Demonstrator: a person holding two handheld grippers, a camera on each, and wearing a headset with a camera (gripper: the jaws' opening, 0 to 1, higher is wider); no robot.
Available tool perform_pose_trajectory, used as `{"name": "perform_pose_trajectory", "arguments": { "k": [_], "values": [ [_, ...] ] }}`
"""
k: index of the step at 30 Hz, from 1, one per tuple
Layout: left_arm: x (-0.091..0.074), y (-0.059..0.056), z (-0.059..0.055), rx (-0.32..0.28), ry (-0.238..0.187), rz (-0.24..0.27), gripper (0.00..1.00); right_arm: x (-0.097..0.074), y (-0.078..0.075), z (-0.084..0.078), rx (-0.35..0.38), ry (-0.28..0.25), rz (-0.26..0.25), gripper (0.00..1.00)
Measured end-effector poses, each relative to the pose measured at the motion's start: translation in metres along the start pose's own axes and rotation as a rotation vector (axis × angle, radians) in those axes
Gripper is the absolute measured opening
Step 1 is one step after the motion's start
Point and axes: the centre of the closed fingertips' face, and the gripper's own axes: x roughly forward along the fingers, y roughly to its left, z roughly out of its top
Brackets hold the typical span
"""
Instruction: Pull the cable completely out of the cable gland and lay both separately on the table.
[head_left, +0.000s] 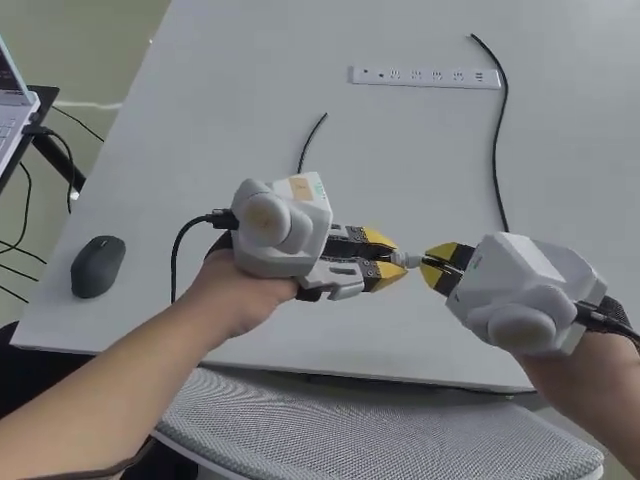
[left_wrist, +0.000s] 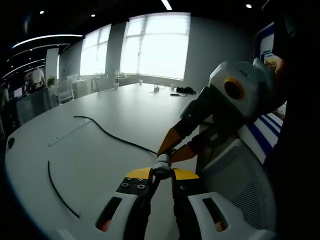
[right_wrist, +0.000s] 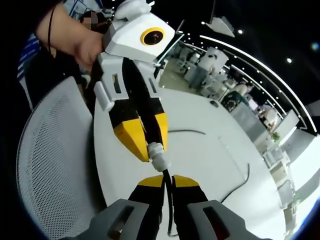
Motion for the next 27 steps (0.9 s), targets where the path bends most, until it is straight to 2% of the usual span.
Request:
{"name": "perform_pose_trajectory", "arguments": {
  "k": [18,27],
  "values": [
    [0.002,0.005,0.008,0.007,-0.016,0.006,0.15,0.001,-0.009,-0.001,0.056,-0.009,-0.018,0.00],
    [0.000,0.009,0.009,-0.005,-0.020,0.014,0.15,0.003,-0.014,-0.009,0.093,0.000,-0.018,0.00]
  ]
}}
